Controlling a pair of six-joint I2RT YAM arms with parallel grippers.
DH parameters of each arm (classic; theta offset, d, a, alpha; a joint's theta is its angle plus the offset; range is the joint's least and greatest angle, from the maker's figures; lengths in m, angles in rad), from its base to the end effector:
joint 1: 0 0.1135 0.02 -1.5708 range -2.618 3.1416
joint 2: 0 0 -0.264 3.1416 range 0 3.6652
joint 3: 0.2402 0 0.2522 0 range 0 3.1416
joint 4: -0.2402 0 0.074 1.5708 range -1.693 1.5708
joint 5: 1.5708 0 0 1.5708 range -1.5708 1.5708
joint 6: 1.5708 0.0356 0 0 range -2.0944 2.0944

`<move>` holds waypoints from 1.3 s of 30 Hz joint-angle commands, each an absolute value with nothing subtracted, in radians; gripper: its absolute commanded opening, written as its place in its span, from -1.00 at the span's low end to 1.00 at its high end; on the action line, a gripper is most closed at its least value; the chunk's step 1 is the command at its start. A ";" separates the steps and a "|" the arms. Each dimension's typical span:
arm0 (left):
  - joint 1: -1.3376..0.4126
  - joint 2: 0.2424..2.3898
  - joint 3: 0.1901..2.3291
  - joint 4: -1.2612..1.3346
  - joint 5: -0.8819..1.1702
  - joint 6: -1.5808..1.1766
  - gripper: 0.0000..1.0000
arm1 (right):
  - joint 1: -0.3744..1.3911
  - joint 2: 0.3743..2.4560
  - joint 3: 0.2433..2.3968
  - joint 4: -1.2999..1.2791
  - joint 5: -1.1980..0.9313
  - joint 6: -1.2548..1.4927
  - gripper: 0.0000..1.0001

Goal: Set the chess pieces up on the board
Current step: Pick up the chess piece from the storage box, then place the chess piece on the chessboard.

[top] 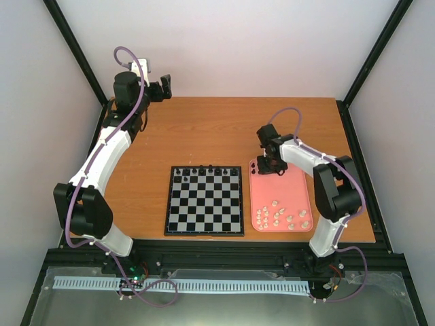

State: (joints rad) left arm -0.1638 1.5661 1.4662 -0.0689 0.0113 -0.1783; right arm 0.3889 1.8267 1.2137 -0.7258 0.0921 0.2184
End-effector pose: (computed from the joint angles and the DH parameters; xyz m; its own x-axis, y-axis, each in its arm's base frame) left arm 0.3714 -0.0618 0.3944 -0.1940 -0.1477 -0.9698 0.1419 0.9740 -0.1767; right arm 0.3222 0.1285 0.1705 -0.9567 -0.1589 -0.2439 -0.1544 0.9873 -0.0376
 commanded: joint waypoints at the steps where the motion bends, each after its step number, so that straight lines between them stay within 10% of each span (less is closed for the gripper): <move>1: -0.166 1.559 1.491 -0.055 0.018 -0.169 0.99 | 0.434 1.717 1.286 -0.815 0.123 0.226 -0.89; 39: -0.166 1.536 1.473 -0.049 0.008 -0.165 1.00 | 0.878 2.224 1.957 -0.965 -0.136 0.121 -0.89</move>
State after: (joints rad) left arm -0.1638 1.5661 1.4662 -0.0681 0.0078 -0.1780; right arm 0.8639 2.1960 1.9072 -0.9237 -0.1143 0.1444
